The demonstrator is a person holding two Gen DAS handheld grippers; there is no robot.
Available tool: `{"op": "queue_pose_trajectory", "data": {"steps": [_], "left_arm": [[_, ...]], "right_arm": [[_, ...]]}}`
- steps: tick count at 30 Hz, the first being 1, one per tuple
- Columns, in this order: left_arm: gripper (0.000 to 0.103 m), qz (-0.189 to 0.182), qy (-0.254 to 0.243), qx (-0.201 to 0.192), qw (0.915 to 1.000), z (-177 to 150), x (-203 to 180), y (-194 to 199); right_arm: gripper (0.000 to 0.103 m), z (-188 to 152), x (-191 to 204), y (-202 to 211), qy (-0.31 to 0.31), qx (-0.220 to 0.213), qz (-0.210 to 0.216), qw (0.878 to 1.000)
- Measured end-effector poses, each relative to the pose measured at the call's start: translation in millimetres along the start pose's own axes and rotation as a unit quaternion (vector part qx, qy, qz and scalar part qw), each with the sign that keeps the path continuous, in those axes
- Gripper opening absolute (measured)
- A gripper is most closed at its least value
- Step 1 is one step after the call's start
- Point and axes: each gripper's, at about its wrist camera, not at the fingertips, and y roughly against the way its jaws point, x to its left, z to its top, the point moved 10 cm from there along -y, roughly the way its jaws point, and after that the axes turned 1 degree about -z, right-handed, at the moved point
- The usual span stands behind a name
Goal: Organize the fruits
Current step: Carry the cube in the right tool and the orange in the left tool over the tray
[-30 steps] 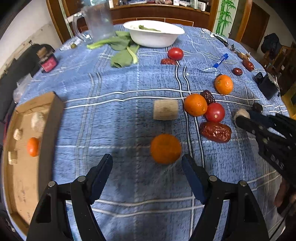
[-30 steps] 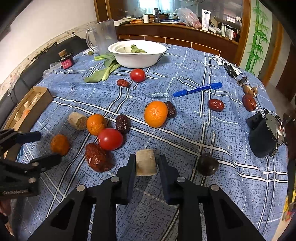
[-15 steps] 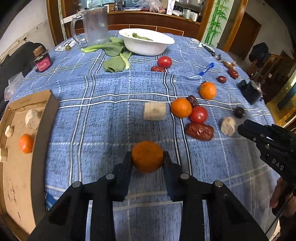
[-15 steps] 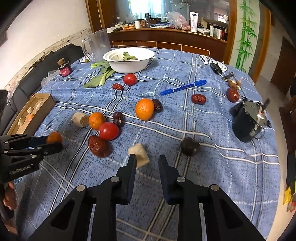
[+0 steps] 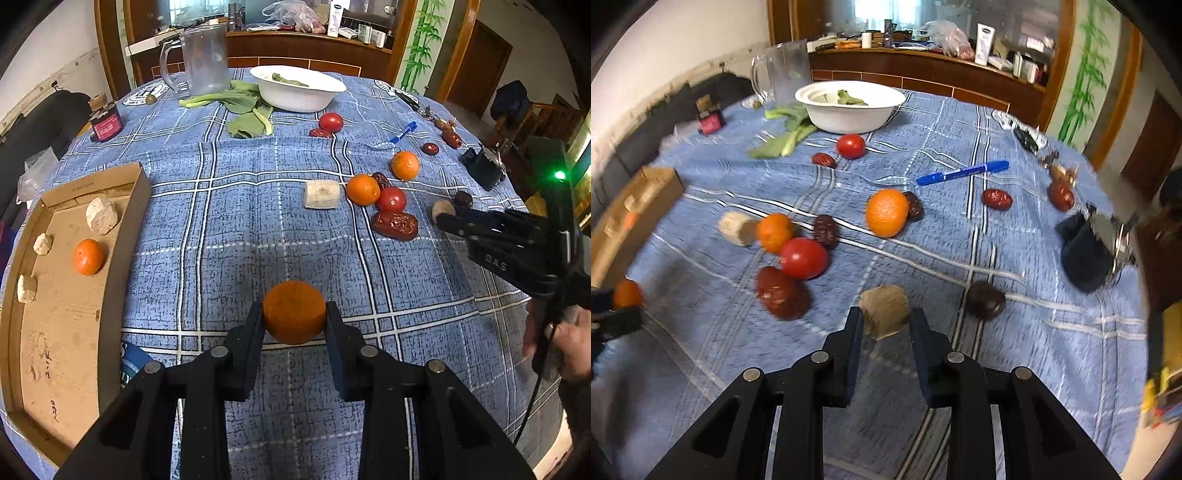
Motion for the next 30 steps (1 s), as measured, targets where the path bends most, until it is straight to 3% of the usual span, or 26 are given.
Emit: {"op": "queue_pose_trajectory", "data": {"steps": [4,11,16,21,23,25,30], "left_arm": [[0.031,-0.007,0.008,0.009,0.9999,-6,2,-7],[0.031,-0.04,0.047,0.033,0.9976,-15,10,-26],[0.031,-0.03,0.038,0.024,0.9985,-14,8,-26],[0.031,-0.026,0.03,0.029,0.9988,-16,7,-25],[0.031,-0.024,0.029,0.029,0.9989,-16,7,-26],[0.031,-0.023,0.026,0.031,0.9989,-16,7,-26],[0.031,-0.019,0.024,0.03,0.9991,-16,6,-26]], "right_arm": [[0.024,-5,2,-3,0.002,0.007,0.004,1.0],[0.024,-18,5,29,-0.024,-0.008,0.028,0.999],[0.024,-35,15,47,-0.022,-0.011,0.043,0.999],[0.024,-35,8,44,-0.036,-0.007,0.029,0.999],[0.03,-26,3,43,-0.044,-0.014,0.022,0.999],[0.04,-18,5,36,-0.051,-0.01,0.043,0.998],[0.041,-9,14,13,-0.017,-0.006,0.027,0.999]]}}
